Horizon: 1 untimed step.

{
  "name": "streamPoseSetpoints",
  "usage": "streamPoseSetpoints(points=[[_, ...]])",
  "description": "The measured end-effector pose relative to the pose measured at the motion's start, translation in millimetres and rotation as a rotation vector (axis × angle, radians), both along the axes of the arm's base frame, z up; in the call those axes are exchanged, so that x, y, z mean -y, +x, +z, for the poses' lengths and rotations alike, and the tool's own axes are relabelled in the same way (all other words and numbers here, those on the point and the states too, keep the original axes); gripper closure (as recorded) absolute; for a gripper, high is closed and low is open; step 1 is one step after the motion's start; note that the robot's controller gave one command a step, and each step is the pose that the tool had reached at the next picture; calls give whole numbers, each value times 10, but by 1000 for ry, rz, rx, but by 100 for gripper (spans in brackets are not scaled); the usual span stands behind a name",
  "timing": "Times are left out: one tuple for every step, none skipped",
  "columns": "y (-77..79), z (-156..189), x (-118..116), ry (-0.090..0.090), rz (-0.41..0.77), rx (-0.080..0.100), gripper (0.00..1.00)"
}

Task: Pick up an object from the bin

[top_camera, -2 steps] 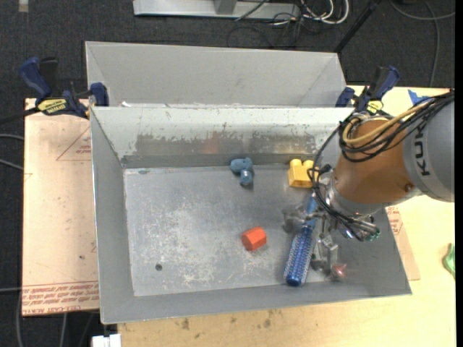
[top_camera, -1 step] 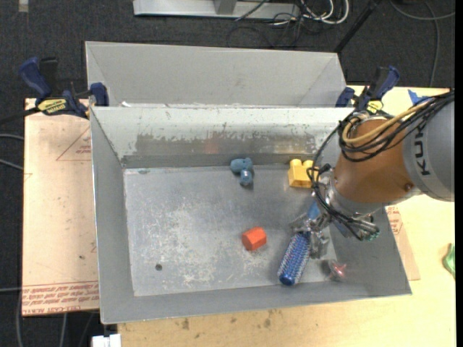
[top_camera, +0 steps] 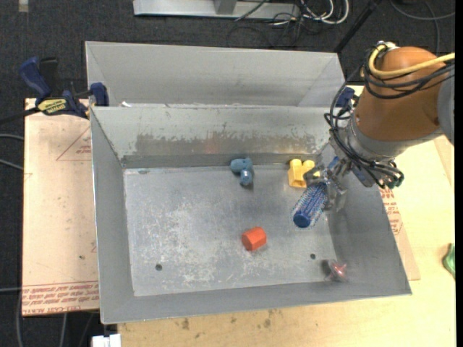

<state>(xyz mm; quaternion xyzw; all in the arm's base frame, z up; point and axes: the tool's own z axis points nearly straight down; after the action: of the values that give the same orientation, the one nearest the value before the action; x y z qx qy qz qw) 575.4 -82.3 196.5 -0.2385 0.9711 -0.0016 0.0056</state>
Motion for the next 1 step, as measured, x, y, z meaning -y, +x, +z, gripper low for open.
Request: streamPoseSetpoints(points=[[217, 693, -34, -3, 719, -7, 100]])
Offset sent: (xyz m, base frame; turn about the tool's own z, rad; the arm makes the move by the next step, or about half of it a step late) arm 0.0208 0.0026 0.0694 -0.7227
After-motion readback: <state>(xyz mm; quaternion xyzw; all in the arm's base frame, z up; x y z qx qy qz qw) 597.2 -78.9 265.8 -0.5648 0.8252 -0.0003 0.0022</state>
